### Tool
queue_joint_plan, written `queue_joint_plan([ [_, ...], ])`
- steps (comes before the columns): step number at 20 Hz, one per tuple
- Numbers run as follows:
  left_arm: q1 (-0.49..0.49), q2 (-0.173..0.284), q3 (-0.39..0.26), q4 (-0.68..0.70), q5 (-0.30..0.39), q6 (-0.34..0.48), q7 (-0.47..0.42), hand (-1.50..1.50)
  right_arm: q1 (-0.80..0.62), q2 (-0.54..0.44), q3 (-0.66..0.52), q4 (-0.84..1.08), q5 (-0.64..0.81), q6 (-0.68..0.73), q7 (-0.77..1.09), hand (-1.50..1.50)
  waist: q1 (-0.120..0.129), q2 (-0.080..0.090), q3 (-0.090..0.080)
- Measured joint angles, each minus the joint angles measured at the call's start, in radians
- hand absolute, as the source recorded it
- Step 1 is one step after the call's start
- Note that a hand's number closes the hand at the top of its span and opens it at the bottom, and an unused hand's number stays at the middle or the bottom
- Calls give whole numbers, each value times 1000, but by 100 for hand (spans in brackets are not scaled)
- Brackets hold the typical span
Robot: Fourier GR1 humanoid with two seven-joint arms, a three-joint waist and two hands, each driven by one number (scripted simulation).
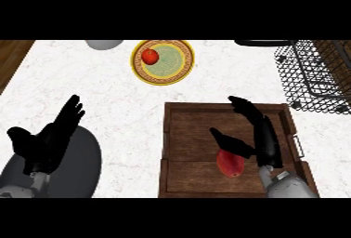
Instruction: Pick the pear from the tray and place it in the tiered basket
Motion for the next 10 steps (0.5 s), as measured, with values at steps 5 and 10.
queue_joint_plan([
  [5, -10, -3, 4, -9, -8, -5, 20, 0, -65, -89, 83, -85, 207, 10, 235, -150, -1, -3, 0],
  [10, -2, 0, 7, -17, -6, -13, 25, 0, -164, -244, 152, -136, 303, 235, 466, -150, 4, -7, -3],
])
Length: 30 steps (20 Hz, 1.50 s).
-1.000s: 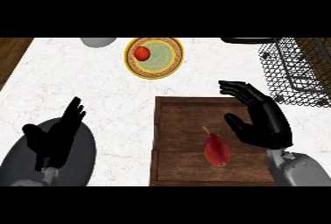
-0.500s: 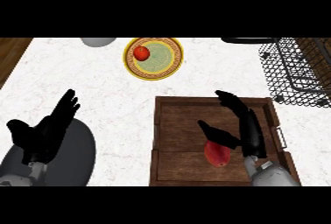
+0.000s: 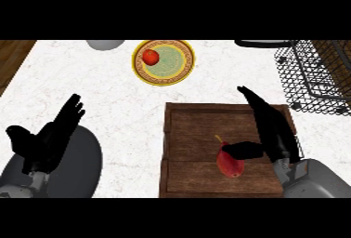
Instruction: Pick the pear from the tray and place it in the tiered basket
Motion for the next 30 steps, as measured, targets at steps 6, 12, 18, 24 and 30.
queue_joint_plan([
  [6, -17, -1, -2, 0, -4, -8, 10, 0, -117, -48, 89, -74, -129, 361, 250, -150, 17, 5, 0],
  [12, -34, -20, 4, 33, -14, -15, -5, 0, -248, 41, 106, -79, -264, 489, 399, -150, 16, 10, 3],
  [18, -17, -7, 29, 21, -7, -42, -4, 0, -287, 115, 140, -1, -233, 491, 443, -150, 15, 9, 5],
  [24, -19, -20, 33, 6, -14, -40, 19, 0, -236, 141, 177, 92, -169, 482, 422, -150, 9, 11, 6],
  [30, -45, -29, 57, 19, -20, -48, 38, 0, -166, 156, 199, 136, -76, 470, 391, -150, 4, 11, 7],
])
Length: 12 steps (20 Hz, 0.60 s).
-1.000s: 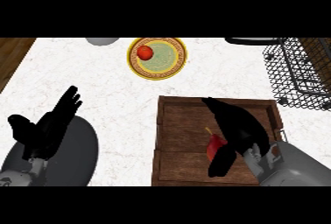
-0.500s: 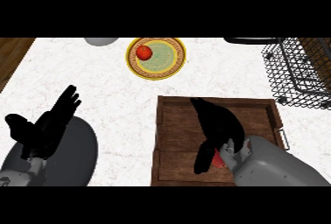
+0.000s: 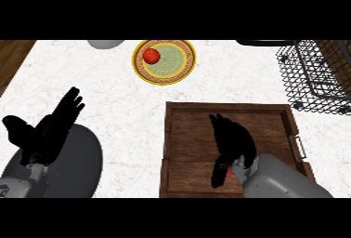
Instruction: Pick the pear from the tray and place it in the tiered basket
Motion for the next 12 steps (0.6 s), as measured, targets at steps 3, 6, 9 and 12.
queue_joint_plan([
  [3, 5, -7, 5, 1, -10, -8, -3, 0, 35, -9, 0, 9, 61, -7, -13, -150, 0, 0, 0],
  [6, 34, -22, 3, -10, -26, -15, -19, 0, 63, 4, -3, 30, 125, -10, -26, -150, 2, 0, 0],
  [9, 28, -24, 24, 1, -29, -33, -19, 0, 82, 17, -17, 35, 175, -4, -33, -150, 2, 0, 0],
  [12, 23, -29, 37, 11, -38, -43, -16, 0, 96, 24, -43, 57, 182, 17, -47, 150, 2, 0, 0],
])
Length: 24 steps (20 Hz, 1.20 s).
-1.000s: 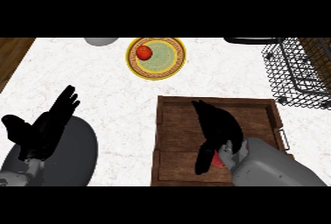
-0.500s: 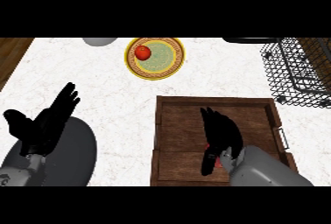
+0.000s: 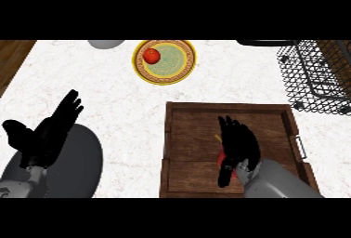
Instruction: Pick the pear from the tray and place it in the tiered basket
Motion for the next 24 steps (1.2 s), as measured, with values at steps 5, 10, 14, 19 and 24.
queue_joint_plan([
  [5, 25, -4, 3, -32, -10, -11, 9, 0, 19, 26, -30, 38, -38, 48, -22, 150, 4, -8, -6],
  [10, 20, -13, 15, -33, -21, -19, 14, 0, 19, 20, -11, 36, -9, 94, -55, 150, 2, -12, -8],
  [14, 16, -20, 26, -37, -26, -14, 28, 0, 45, -100, -35, 17, 9, 117, -194, 150, -3, -11, -4],
  [19, 27, -20, 40, -36, -25, -4, 21, 0, 62, -369, -139, 68, 7, 100, -451, 150, -43, 3, 10],
  [24, 38, -23, 49, -35, -20, 2, 20, 0, 53, -545, -256, 135, 2, 19, -683, 150, -63, 9, 20],
])
